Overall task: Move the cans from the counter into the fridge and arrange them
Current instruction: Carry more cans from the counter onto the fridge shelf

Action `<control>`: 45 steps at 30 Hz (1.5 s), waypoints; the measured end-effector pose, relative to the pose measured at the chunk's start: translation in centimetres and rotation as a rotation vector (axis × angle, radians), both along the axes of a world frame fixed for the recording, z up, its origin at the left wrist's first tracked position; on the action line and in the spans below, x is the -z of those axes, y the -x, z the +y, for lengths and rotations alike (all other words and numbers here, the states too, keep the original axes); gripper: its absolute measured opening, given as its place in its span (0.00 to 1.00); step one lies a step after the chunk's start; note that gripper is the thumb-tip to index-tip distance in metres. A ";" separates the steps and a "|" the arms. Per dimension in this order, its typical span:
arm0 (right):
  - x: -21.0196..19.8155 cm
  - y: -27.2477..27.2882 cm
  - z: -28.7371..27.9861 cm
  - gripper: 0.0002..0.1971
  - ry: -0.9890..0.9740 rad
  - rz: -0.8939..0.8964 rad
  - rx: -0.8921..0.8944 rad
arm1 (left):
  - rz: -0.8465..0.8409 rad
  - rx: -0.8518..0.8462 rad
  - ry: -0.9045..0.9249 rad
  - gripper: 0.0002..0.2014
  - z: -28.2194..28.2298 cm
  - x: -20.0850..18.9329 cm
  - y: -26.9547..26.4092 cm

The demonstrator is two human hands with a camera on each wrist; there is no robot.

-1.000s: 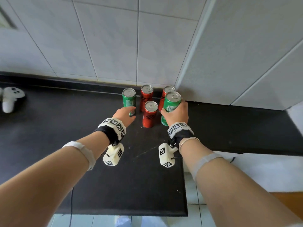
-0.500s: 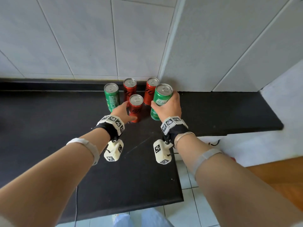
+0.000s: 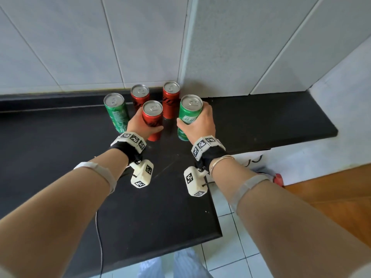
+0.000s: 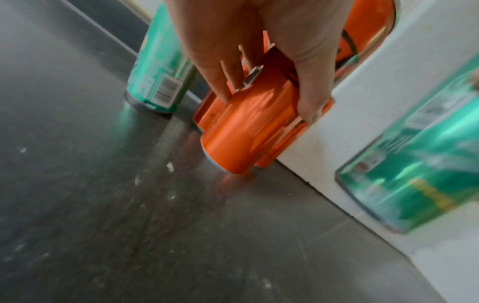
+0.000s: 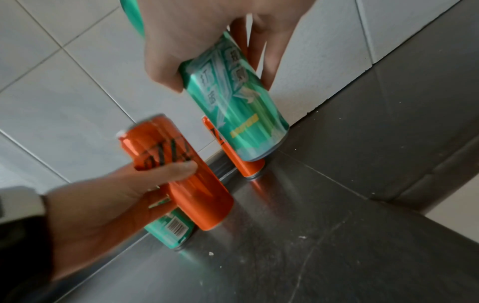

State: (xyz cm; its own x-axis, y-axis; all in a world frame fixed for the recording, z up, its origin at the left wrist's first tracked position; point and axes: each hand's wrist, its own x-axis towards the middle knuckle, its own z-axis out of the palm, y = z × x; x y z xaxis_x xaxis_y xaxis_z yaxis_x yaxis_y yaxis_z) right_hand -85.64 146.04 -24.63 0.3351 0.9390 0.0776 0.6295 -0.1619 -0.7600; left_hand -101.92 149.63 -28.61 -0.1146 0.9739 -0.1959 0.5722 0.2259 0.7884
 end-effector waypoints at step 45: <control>-4.5 -36.7 -55.7 0.38 0.045 -0.085 1.236 | -0.112 1.471 -0.032 0.39 -42.6 -8.2 -49.7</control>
State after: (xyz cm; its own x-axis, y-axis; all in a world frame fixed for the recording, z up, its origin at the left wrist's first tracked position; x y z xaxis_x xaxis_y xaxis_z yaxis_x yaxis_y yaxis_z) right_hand -48.92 90.35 -20.14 0.9930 -0.0009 0.1179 0.0828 -0.7066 -0.7028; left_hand -52.24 107.00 -20.37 0.9728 0.2020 -0.1135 0.2033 -0.5089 0.8365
